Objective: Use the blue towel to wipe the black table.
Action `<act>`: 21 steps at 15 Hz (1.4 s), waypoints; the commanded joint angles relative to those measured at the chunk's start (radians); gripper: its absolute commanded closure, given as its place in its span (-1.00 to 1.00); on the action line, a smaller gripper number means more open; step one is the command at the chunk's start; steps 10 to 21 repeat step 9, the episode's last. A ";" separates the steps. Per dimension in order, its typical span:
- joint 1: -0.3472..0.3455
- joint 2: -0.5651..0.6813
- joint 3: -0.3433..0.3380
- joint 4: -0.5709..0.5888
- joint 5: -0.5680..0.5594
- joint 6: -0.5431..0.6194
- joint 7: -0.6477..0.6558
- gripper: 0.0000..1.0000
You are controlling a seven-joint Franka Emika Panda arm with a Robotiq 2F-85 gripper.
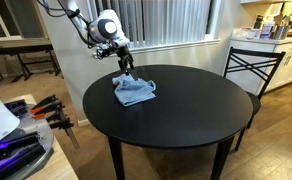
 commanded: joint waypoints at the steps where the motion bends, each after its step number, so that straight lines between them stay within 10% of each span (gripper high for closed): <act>1: -0.027 -0.017 0.018 -0.015 -0.022 0.005 0.013 -1.00; 21: -0.033 -0.033 0.027 -0.032 -0.022 0.007 0.014 -1.00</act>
